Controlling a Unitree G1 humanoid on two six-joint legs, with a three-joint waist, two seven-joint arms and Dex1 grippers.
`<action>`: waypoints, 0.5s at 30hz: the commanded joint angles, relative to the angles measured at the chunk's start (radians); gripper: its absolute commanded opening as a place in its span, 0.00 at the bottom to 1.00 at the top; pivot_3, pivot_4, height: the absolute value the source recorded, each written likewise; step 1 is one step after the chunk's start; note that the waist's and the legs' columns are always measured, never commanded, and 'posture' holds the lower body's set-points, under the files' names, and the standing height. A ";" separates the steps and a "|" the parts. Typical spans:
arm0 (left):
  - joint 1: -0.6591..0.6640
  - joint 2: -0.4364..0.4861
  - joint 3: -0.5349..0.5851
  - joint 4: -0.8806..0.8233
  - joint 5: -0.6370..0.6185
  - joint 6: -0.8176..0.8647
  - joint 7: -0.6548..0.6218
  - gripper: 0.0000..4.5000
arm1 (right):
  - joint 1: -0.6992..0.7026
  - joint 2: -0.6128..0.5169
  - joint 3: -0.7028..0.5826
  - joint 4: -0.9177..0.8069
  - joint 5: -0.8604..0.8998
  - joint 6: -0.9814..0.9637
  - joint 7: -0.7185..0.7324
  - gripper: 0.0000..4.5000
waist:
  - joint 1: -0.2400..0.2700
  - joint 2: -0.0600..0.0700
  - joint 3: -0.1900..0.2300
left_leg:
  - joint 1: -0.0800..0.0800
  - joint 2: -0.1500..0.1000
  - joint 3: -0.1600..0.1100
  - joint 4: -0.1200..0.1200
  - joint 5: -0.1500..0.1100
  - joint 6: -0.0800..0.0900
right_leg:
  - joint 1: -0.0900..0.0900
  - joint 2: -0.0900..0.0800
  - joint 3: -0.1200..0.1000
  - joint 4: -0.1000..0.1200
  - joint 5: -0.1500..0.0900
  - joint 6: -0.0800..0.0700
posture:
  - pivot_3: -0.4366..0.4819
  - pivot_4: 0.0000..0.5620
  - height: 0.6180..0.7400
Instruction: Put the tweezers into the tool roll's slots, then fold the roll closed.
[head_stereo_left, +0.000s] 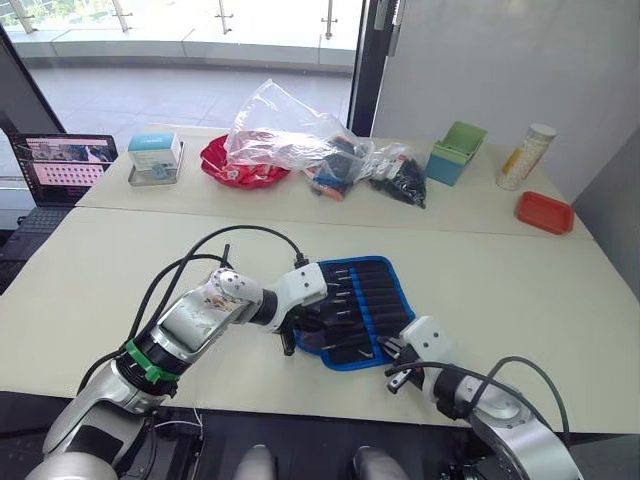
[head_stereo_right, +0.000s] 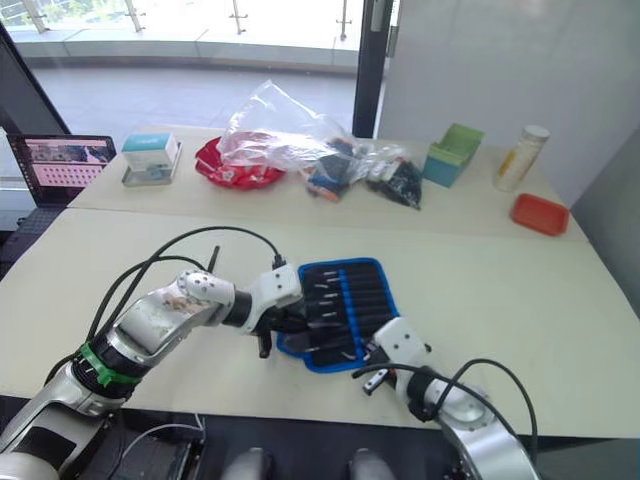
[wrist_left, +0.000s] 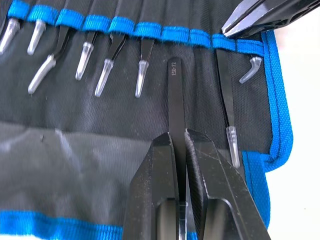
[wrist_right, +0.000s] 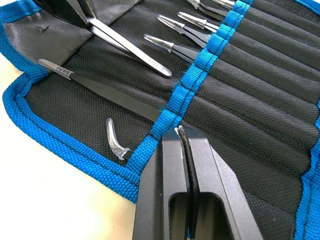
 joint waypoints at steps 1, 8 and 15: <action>-0.045 -0.018 -0.036 0.036 0.066 -0.046 -0.010 0.01 | 0.036 0.000 -0.001 0.047 -0.022 0.039 -0.028 0.00 | 0.001 0.000 0.000 | 0.000 0.000 0.000 0.000 0.000 0.000 | 0.000 0.000 0.000 0.000 0.000 0.000 | 0.48 0.27 0.86; -0.086 -0.054 -0.082 0.091 0.127 -0.084 -0.043 0.01 | 0.051 0.004 0.000 0.035 -0.020 0.042 -0.039 0.00 | 0.007 0.000 0.000 | 0.000 0.000 0.000 0.000 0.000 0.000 | 0.000 0.000 0.000 0.000 0.000 0.000 | 0.48 0.27 0.86; -0.104 -0.128 -0.113 0.125 0.171 -0.103 -0.063 0.01 | 0.058 0.008 0.001 0.026 -0.018 0.048 -0.049 0.00 | 0.020 0.000 0.000 | 0.000 -0.001 0.000 0.002 0.000 0.000 | 0.001 0.000 0.000 0.000 0.000 0.000 | 0.48 0.27 0.86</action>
